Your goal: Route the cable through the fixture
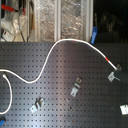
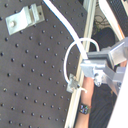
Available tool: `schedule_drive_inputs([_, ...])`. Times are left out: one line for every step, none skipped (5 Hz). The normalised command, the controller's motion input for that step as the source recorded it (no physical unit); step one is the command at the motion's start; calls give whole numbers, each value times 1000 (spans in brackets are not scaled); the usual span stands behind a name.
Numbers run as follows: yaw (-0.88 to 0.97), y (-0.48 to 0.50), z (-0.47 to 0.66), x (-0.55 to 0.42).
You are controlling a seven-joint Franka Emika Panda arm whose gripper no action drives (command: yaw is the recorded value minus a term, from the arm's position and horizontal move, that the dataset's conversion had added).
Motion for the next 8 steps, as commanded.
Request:
schedule_drive_inputs([0,62,3,28])
schedule_drive_inputs([183,75,169,-419])
schedule_drive_inputs([471,158,138,-641])
schedule_drive_inputs([426,205,126,-675])
schedule_drive_inputs([406,122,102,-625])
schedule_drive_inputs([0,-590,223,-545])
schedule_drive_inputs([340,10,19,-741])
schedule_drive_inputs([411,321,-286,-647])
